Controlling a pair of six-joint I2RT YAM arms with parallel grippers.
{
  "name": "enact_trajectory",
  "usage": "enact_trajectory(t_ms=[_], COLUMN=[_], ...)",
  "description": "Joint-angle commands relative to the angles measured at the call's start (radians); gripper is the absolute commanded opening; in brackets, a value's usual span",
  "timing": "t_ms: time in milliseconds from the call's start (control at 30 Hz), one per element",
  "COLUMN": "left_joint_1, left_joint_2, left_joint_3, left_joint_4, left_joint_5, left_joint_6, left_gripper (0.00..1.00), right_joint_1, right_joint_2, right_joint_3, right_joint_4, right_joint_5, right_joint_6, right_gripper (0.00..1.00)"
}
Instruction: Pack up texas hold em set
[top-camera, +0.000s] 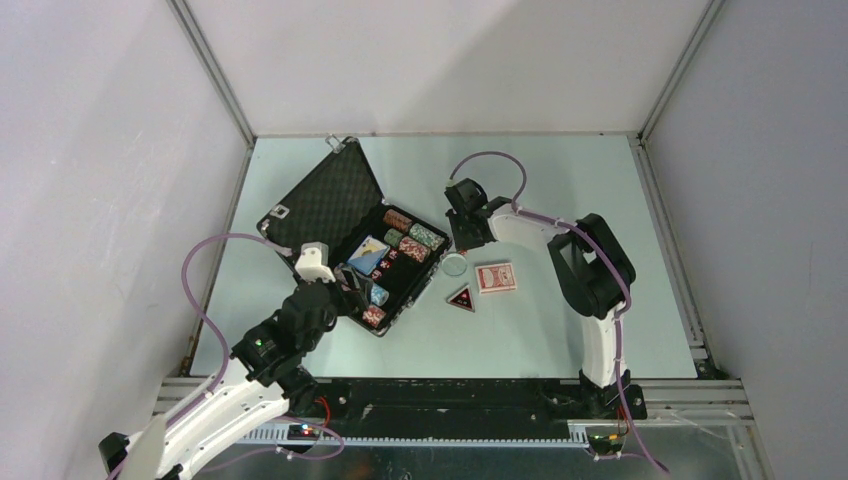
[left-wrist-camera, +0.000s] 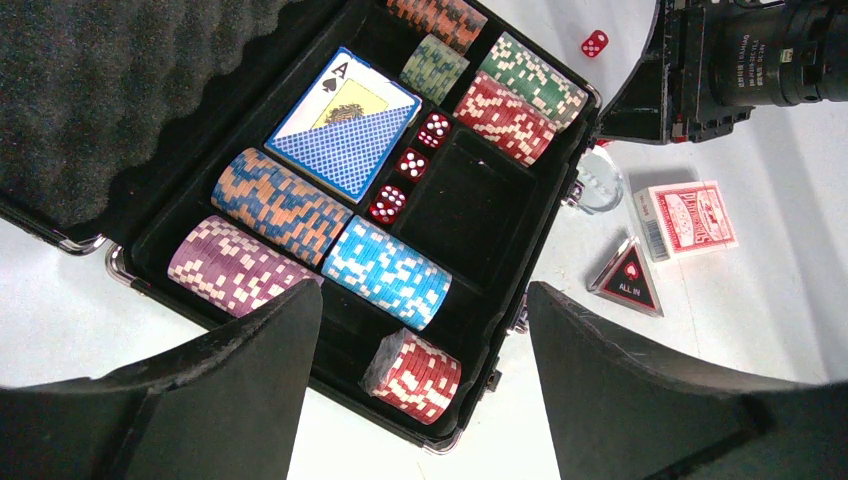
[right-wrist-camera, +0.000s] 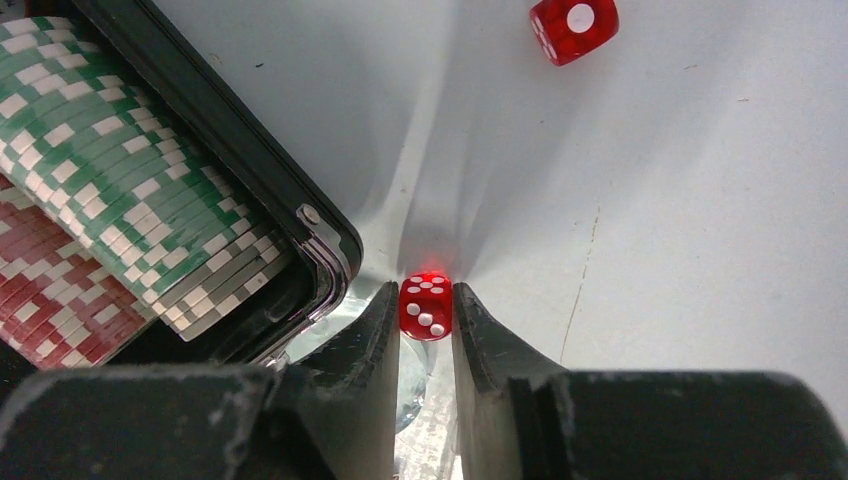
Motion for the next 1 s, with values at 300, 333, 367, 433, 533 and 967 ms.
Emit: enact_trajectory(t_ms=[300, 333, 367, 433, 533, 967], left_joint_1=[-0.002, -0.002, -0.001, 0.008, 0.035, 0.068], left_joint_2=[0.009, 0.010, 0.009, -0.001, -0.029, -0.111], left_joint_3=[-0.003, -0.003, -0.006, -0.012, -0.021, -0.038], left_joint_4=[0.020, 0.011, 0.008, 0.003, 0.003, -0.058], left_joint_5=[-0.070, -0.082, -0.099, -0.107, -0.092, -0.105], left_joint_6=[-0.026, -0.036, -0.054, -0.073, -0.083, -0.095], left_gripper=[0.81, 0.82, 0.82, 0.82, 0.83, 0.83], right_joint_1=[0.074, 0.095, 0.105, 0.142, 0.203, 0.333], right_joint_2=[-0.210, -0.214, -0.215, -0.210, -0.171, 0.069], right_joint_3=[0.067, 0.074, 0.088, 0.106, 0.141, 0.322], right_joint_4=[-0.019, -0.016, -0.008, 0.010, 0.028, 0.089], right_joint_5=[-0.003, -0.018, -0.042, -0.075, -0.085, -0.161], right_joint_6=[-0.134, -0.143, -0.162, -0.183, -0.192, -0.127], right_gripper=[0.15, 0.14, 0.14, 0.14, 0.14, 0.11])
